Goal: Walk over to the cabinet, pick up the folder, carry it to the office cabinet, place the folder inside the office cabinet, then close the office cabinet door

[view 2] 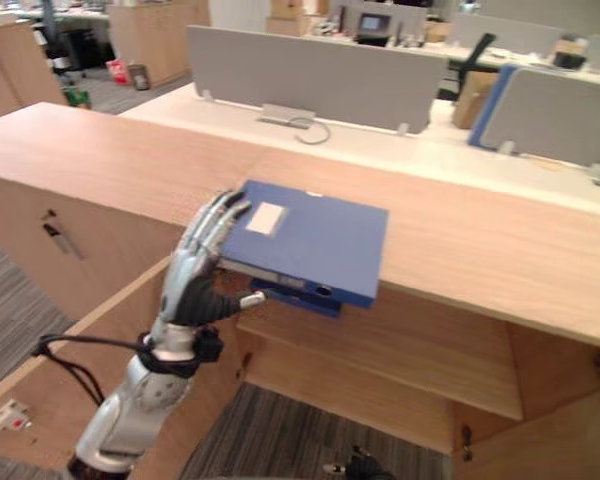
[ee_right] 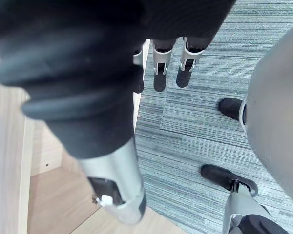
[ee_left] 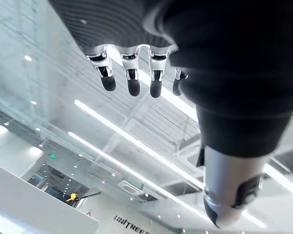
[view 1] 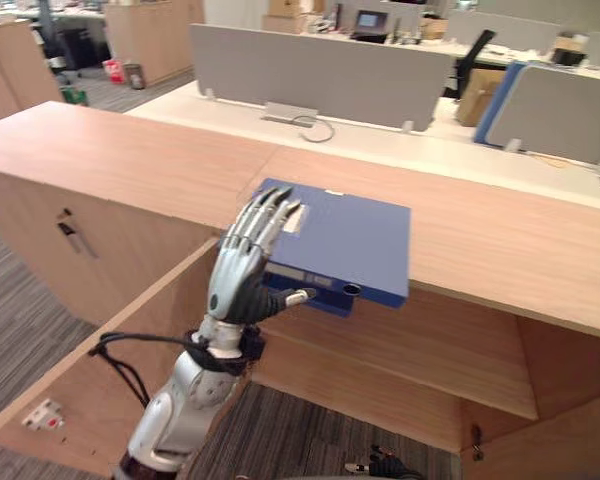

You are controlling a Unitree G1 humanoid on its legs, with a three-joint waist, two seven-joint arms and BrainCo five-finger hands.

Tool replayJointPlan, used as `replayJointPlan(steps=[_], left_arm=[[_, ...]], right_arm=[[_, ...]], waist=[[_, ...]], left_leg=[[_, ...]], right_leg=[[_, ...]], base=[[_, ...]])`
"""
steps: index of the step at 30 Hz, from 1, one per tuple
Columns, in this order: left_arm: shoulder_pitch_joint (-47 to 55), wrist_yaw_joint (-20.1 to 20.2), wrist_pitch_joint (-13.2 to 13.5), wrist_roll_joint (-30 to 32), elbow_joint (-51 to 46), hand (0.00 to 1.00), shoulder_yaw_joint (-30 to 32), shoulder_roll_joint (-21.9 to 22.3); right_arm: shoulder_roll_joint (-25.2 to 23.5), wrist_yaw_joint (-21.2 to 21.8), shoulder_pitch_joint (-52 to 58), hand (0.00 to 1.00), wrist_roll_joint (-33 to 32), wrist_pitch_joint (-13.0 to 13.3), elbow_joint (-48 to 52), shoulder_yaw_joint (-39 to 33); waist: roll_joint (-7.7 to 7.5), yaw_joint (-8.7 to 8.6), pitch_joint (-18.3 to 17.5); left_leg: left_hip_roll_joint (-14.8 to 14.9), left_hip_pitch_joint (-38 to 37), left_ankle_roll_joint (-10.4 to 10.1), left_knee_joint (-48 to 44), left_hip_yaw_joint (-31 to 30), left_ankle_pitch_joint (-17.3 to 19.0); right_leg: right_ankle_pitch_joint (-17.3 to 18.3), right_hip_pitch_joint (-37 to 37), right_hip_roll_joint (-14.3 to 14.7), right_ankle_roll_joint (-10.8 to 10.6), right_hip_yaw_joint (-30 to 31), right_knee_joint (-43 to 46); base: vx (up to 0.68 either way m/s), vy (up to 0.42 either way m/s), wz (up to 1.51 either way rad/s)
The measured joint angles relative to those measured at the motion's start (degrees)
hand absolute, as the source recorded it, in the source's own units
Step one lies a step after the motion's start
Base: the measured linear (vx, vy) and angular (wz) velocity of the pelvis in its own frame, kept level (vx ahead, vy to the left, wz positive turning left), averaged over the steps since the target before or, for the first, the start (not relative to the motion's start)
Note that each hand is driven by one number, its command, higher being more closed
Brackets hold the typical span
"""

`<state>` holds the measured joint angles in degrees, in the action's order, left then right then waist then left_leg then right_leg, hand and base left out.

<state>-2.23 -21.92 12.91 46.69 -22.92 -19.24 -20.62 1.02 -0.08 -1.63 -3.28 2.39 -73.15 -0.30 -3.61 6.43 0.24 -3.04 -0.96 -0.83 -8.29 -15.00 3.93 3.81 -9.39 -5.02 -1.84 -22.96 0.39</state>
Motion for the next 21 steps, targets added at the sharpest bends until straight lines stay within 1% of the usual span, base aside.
replayJointPlan(steps=[2, 3, 6, 11, 15, 20, 21], left_arm=[[-1.4, 0.0, -0.1, 1.9, 2.6, 0.00, -0.1, -0.7], [-2.4, -0.1, -0.2, 3.5, 4.1, 0.00, 0.0, -1.6], [-2.9, -0.1, -0.4, 5.5, 4.8, 0.00, 0.0, -3.3], [-4.6, -0.1, -0.8, 7.5, 9.9, 0.00, 0.1, -5.5], [-4.9, 0.0, -1.4, 7.9, 15.7, 0.00, 0.5, -7.7], [-6.6, 0.0, -2.2, 10.0, 19.0, 0.00, 0.6, -8.4], [-7.2, 0.0, -2.5, 10.1, 20.4, 0.00, 0.6, -8.7]], right_arm=[[0.0, 0.0, -0.4, 0.00, 0.0, 0.1, -0.2, 0.4], [0.1, 0.0, -0.5, 0.00, 0.0, 0.1, -0.3, 0.4], [0.2, 0.0, -0.7, 0.00, 0.1, 0.1, -0.9, 0.4], [0.3, 0.0, -0.8, 0.00, 0.4, 0.1, -0.9, 0.4], [0.9, 0.0, -0.9, 0.00, 1.0, 0.1, -0.8, 2.2], [1.6, 0.2, -1.0, 0.00, 1.1, 0.0, -0.5, 2.8], [1.9, 0.6, -1.0, 0.00, 1.1, 0.0, -0.1, 3.1]], waist=[[0.01, -0.74, 0.0], [0.01, -0.81, 0.0], [0.02, -0.85, 0.0], [0.20, -1.06, 0.0], [0.29, -2.25, 0.1], [0.85, -3.10, 0.4], [1.14, -3.49, 0.6]], left_leg=[[0.2, -0.2, 0.0, 0.2, 0.4, 0.0], [0.4, -0.3, -0.1, 0.3, 0.7, 0.0], [0.7, -1.2, -0.2, 1.1, 1.6, -0.1], [0.9, -2.6, -0.3, 2.3, 2.5, -0.4], [1.4, -3.9, -0.5, 4.4, 3.1, -1.1], [1.7, -4.2, -0.5, 5.2, 3.6, -1.2], [1.7, -4.2, -0.5, 5.3, 3.8, -1.2]], right_leg=[[-0.1, 0.1, 0.2, 0.1, 0.5, 0.0], [-0.1, 0.2, 0.3, 0.2, 1.0, 0.0], [-0.2, 0.1, 0.3, 0.2, 1.7, 0.0], [-0.4, -0.4, 0.5, 0.4, 2.7, -0.3], [-1.3, -1.3, 0.9, 0.6, 3.1, -2.1], [-2.0, -1.6, 1.3, 0.6, 3.6, -3.6], [-2.1, -1.7, 1.3, 0.5, 3.9, -3.9]], base=[[0.01, -0.003, -0.21], [0.01, 0.005, -0.13], [0.01, 0.012, -0.14], [0.01, 0.017, -0.12], [0.01, 0.005, -0.10], [0.02, 0.014, -0.06], [0.03, 0.023, -0.07]])
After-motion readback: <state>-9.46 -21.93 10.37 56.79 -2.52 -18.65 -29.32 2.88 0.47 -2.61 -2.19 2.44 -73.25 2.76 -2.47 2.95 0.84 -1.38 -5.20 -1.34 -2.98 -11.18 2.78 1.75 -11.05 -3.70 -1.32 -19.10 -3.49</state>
